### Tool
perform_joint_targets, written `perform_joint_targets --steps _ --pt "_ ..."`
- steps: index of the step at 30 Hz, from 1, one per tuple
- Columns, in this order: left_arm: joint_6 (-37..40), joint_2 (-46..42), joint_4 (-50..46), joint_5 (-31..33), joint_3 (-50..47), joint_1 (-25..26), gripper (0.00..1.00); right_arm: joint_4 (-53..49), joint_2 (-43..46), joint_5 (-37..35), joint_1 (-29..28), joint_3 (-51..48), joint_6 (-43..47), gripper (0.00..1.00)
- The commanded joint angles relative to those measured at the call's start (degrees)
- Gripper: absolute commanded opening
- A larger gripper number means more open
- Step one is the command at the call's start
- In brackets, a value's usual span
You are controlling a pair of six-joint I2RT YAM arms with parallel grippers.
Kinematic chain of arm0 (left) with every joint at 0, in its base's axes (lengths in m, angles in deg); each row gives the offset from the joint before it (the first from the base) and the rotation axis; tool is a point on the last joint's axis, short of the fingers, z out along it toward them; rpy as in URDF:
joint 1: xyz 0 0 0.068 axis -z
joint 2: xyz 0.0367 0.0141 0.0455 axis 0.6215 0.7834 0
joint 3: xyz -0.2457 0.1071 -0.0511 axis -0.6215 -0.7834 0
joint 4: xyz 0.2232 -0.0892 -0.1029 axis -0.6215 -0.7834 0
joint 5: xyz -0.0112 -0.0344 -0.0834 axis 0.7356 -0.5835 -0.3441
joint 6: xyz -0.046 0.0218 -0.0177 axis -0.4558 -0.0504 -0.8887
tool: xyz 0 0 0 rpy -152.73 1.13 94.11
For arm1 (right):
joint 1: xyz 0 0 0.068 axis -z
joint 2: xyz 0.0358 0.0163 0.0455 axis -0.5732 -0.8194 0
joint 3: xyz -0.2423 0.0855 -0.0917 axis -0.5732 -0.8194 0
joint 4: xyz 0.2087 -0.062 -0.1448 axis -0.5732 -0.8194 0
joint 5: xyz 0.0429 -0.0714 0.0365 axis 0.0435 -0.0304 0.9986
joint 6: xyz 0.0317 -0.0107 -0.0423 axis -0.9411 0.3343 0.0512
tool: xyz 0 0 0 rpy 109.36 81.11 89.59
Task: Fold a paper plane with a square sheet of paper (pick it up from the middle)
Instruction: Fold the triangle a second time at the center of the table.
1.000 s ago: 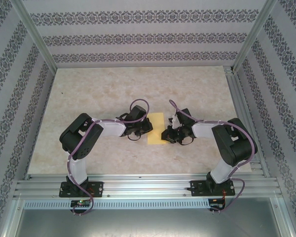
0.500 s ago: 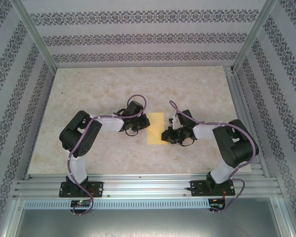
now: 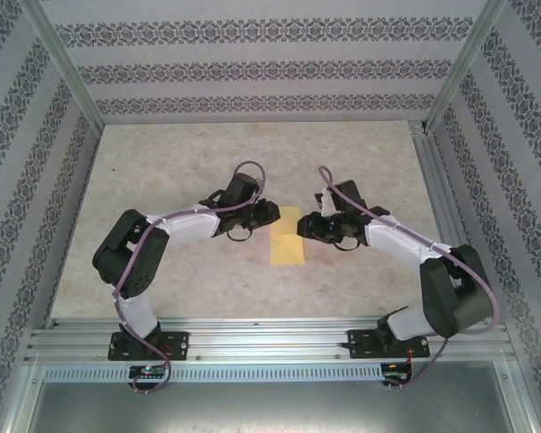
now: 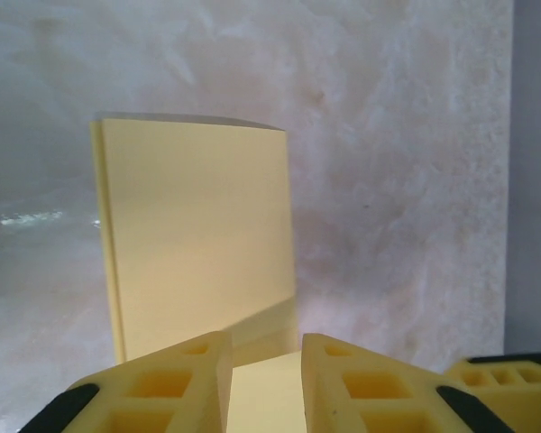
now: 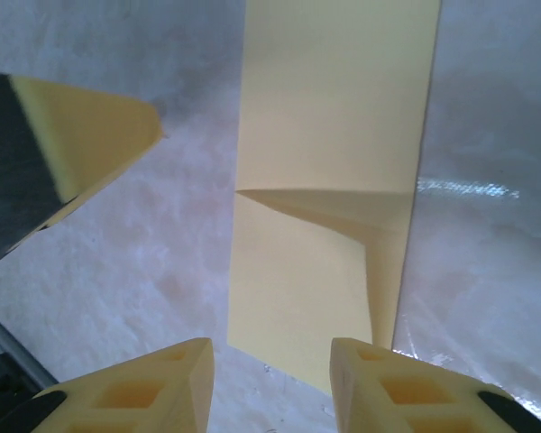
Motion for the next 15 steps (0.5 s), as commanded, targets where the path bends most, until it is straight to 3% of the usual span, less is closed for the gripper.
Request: perform_joint_targets --steps 1,15 --pt "-1.9 0.71 4.15 -5.19 -1.7 0.95 0.29 -2.53 -3.4 -3.3 0.2 0.54 1.51 0.41" --pt "-4.0 6.57 5.5 -6.27 -1.83 2.55 0.2 3.52 -12.24 0.31 -0.9 0.9 0.9 0.42"
